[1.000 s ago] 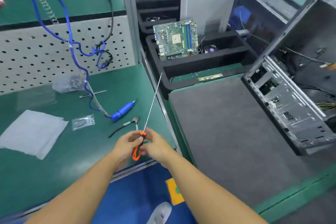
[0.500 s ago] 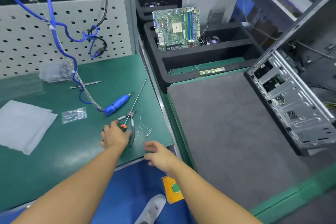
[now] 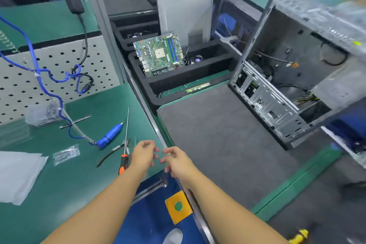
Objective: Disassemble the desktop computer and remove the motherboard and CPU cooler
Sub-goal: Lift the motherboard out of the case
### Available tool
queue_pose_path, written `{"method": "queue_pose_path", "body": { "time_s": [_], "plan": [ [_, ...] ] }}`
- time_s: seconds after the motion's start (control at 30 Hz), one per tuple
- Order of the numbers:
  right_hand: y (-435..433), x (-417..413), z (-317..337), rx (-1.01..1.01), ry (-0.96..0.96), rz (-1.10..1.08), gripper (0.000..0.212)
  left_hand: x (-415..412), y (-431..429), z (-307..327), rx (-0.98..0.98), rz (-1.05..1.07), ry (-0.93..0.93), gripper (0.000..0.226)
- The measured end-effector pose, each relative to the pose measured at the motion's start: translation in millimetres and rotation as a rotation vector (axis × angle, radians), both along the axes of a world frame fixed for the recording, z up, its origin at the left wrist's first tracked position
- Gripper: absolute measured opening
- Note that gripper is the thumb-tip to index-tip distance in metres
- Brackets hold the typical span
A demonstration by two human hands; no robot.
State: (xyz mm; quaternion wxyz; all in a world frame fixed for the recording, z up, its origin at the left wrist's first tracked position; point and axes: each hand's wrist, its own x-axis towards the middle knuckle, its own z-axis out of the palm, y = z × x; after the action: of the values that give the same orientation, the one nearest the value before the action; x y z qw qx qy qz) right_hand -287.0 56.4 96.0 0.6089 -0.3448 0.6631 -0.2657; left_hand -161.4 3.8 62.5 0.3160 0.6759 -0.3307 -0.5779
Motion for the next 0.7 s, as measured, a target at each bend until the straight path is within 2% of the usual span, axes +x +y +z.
{"method": "queue_pose_path", "body": {
  "time_s": [0.17, 0.3, 0.47, 0.6, 0.7],
  "plan": [
    [36, -59, 44, -0.078, 0.070, -0.122, 0.027, -74, 17, 41, -0.007, -0.150, 0.037, 0.011],
    [89, -122, 84, -0.155, 0.143, -0.287, 0.025, -161, 45, 83, -0.083, -0.354, 0.199, 0.009],
    [168, -190, 123, -0.216, 0.237, -0.544, 0.027, -254, 109, 122, -0.130, -0.540, 0.364, 0.008],
    [240, -233, 143, -0.253, 0.231, -0.745, 0.026, -314, 176, 144, -0.165, -0.737, 0.438, 0.009],
    [286, -257, 150, -0.249, 0.232, -0.852, 0.025, -343, 212, 156, -0.277, -0.870, 0.416, 0.014]
  ]
}}
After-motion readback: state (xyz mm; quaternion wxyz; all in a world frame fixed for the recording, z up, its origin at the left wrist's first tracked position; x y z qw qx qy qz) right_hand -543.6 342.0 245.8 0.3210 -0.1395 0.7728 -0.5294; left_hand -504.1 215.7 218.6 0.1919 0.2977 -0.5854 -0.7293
